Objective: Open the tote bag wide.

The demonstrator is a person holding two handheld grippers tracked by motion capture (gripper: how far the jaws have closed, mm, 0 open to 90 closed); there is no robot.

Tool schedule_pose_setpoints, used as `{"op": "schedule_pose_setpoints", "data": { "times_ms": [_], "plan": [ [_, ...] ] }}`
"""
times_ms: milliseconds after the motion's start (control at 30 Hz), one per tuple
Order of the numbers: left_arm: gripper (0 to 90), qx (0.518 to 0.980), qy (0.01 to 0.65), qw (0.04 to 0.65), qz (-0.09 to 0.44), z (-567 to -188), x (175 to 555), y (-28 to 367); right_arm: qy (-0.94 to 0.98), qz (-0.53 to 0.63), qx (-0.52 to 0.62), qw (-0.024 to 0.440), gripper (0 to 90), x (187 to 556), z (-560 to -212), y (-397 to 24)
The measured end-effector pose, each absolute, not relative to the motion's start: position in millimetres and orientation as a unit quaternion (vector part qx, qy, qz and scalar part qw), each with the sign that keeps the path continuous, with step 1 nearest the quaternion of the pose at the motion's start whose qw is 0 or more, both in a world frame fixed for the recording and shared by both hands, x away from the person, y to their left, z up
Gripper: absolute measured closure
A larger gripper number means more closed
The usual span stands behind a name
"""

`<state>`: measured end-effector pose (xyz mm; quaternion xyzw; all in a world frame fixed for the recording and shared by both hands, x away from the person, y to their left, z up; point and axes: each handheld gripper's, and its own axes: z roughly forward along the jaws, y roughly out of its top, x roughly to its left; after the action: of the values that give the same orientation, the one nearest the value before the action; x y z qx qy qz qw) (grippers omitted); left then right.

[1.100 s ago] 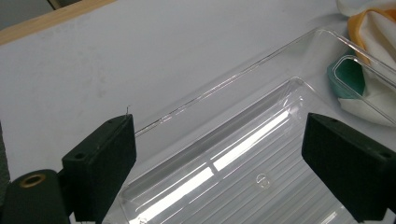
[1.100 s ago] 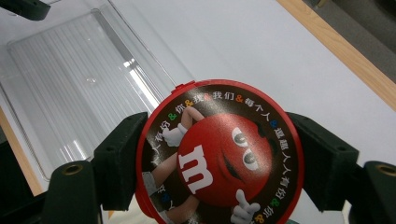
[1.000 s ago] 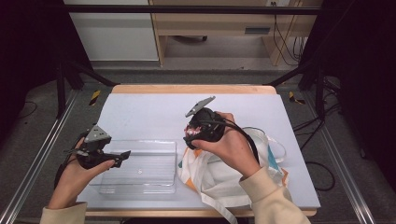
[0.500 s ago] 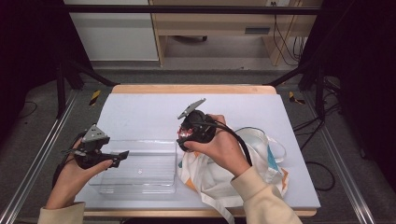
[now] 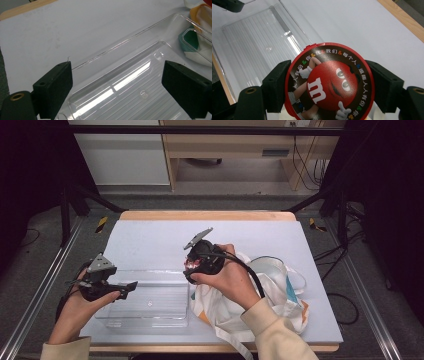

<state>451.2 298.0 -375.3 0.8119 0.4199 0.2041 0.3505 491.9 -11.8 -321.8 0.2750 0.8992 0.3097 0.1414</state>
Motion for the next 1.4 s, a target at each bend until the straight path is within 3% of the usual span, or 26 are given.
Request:
{"op": "schedule_pose_setpoints", "data": {
  "times_ms": [1400],
  "plan": [
    [10.0,0.812,0.421,0.347,0.208,-374.6,451.6,306.8,0.908,0.313,0.251,0.119,26.0,473.9,-340.7,39.3]
  ]
}}
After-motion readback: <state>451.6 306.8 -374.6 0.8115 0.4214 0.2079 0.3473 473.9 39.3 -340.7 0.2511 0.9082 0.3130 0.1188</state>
